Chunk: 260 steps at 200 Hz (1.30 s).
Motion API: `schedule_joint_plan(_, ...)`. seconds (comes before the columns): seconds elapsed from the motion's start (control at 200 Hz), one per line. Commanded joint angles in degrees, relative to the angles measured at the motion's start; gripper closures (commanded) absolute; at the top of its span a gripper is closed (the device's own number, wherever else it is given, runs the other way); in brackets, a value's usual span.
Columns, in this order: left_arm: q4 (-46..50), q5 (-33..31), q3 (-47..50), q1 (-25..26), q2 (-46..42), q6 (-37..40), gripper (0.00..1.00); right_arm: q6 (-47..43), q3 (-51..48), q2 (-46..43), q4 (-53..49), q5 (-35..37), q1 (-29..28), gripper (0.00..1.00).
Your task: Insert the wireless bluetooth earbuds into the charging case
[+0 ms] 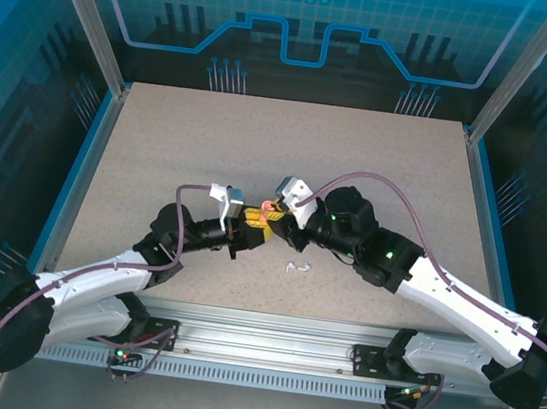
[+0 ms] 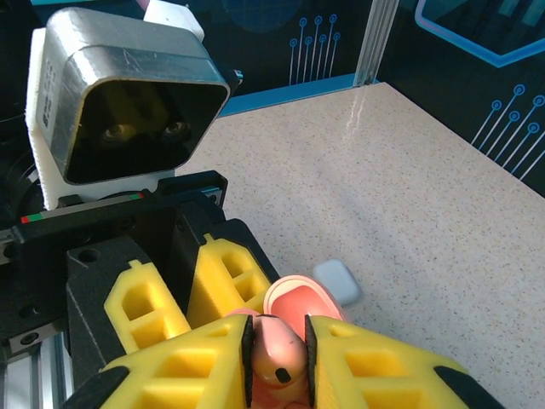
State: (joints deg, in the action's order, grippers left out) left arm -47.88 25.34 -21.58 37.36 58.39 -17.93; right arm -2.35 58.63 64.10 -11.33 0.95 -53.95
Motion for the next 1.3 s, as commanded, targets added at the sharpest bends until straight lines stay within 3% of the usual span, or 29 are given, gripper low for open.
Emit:
schedule_joint_plan(0.0,-2.99,0.44,0.35,0.43,-1.44,0.69,1.00,1.60,1.49,-0.08,-1.88,-3.58,0.82,0.73)
schedule_joint_plan(0.135,-3.01,0.40,0.40,0.36,-1.28,0.75,1.00,2.49,2.25,-0.96,-1.85,-5.65,1.92,0.64)
schedule_joint_plan(0.405,-3.09,0.40,0.57,0.43,-1.35,0.96,1.00,5.86,4.27,-5.21,-4.38,-8.28,5.71,0.39)
schedule_joint_plan(0.635,-3.84,0.55,0.58,0.38,-1.34,0.79,1.00,10.80,4.40,-7.76,-8.19,-14.22,13.40,0.12)
schedule_joint_plan(0.735,-4.36,0.89,0.39,0.38,-1.33,0.43,1.00,15.28,3.09,-7.09,-8.57,-21.09,18.85,0.01)
schedule_joint_plan(0.845,-4.64,1.03,0.05,0.38,-1.26,0.27,1.00,19.15,0.26,-5.66,-5.84,-28.81,22.40,0.00)
schedule_joint_plan(0.981,-4.84,1.16,-0.33,0.42,-1.10,0.35,1.00,22.68,-2.56,-3.03,-0.50,-35.91,22.49,0.00)
schedule_joint_plan(1.296,-4.25,1.14,-0.87,0.42,-0.73,0.88,1.00,23.88,0.17,3.58,1.31,-41.95,19.47,0.04)
